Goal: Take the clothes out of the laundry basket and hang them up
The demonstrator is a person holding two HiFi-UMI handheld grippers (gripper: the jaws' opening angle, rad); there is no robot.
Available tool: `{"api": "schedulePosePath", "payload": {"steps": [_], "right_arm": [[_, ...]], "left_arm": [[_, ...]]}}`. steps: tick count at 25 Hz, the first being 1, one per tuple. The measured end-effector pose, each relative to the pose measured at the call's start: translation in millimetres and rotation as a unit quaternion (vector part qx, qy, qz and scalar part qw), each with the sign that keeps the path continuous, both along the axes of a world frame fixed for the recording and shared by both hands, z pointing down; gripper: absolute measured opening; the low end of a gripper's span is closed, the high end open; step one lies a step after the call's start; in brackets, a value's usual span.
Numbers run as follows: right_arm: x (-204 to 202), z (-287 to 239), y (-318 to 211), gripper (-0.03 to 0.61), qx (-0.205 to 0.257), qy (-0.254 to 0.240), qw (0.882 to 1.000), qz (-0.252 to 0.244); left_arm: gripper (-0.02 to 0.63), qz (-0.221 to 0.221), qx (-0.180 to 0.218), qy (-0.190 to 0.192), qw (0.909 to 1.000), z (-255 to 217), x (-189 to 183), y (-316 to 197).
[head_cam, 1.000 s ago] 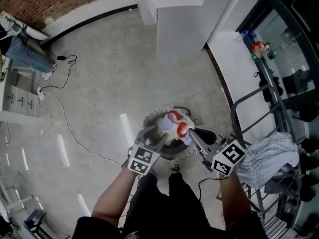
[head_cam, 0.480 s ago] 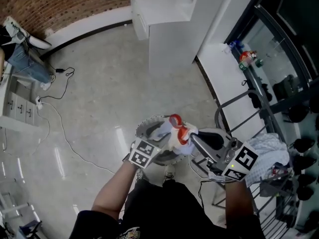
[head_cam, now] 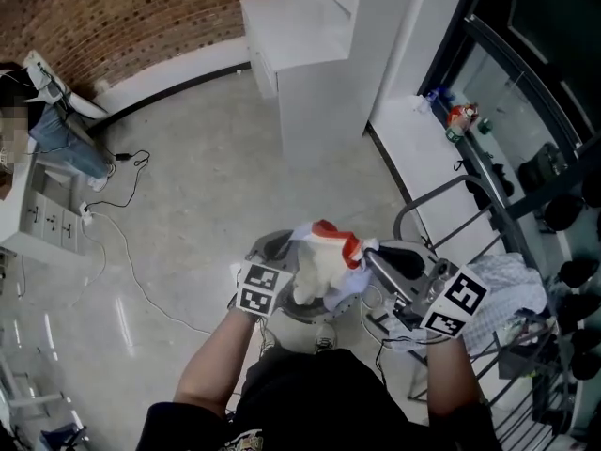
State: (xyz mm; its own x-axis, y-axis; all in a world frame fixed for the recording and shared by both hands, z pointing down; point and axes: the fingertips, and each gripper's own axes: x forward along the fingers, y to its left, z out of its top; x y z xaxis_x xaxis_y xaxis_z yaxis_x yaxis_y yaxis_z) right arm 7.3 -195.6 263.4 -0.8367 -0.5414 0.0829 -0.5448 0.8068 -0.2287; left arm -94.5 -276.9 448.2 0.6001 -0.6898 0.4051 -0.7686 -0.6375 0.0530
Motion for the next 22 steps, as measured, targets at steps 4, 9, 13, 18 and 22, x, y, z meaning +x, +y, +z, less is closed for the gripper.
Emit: {"api": "schedulePosePath", "payload": {"steps": [4, 9, 13, 18, 22], "right_arm": [[16, 13, -9, 0.018, -0.018, -0.006, 1.0, 0.022], [29, 28, -17, 0.018, -0.042, -0.011, 0.998, 0.043], [30, 33, -25, 0.017, -0.053, -0.019, 0.997, 0.057], [26, 32, -24, 0.018, -0.053, -0.034, 0.996, 0.067], [27, 34, -21, 0.018, -0.059, -0.043, 0.992, 0.105]], "left_arm": [[0.012, -0.078, 0.028, 0.018, 0.9964, -38, -36, -13], [0.012, -0.133, 0.076, 0.033, 0.9876, -91, -62, -14], [0.012, -0.149, 0.111, 0.04, 0.9818, -127, -72, -15], [0.012, -0.146, 0.147, 0.077, 0.9752, -174, -74, -15], [0.012, -0.113, 0.161, 0.081, 0.9772, -192, -68, -18]]}}
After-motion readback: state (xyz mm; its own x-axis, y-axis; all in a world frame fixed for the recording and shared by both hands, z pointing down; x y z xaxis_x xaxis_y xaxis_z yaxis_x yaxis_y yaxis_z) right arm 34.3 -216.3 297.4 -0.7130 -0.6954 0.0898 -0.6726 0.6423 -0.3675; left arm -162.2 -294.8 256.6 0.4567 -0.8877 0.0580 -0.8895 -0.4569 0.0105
